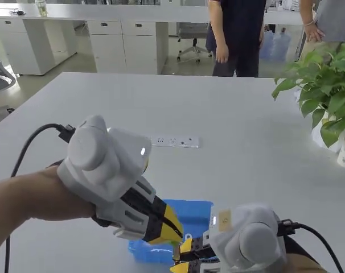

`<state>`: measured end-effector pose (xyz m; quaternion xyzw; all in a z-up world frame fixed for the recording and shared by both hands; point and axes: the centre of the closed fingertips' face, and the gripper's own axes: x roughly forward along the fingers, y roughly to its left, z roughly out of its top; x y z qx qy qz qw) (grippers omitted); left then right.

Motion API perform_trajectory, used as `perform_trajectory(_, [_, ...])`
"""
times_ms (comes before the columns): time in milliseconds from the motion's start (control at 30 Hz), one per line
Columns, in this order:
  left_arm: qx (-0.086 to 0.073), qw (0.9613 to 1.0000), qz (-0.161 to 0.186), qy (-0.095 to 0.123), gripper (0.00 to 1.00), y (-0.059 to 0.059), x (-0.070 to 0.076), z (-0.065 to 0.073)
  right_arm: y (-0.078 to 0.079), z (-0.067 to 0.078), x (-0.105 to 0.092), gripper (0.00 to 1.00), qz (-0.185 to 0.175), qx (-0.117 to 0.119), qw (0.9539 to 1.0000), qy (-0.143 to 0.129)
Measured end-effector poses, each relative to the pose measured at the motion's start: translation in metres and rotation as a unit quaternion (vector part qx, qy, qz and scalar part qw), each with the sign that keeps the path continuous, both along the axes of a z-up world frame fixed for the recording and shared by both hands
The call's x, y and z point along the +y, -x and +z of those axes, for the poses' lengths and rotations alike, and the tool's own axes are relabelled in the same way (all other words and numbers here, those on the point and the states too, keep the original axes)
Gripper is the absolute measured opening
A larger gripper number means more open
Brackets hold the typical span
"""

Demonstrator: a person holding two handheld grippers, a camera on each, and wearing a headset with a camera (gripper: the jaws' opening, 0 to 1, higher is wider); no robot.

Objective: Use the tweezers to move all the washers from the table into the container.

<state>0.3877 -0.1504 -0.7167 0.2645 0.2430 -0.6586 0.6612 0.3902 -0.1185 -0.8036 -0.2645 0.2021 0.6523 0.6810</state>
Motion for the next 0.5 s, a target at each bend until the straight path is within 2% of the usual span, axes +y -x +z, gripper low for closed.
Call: perform_trajectory(500, [-0.014,0.9999,-0.005,-0.004,0.04,-0.023,0.0,0.01,-0.026,0.01,0.002,0.09,-0.003,-0.013,0.9999,-0.003])
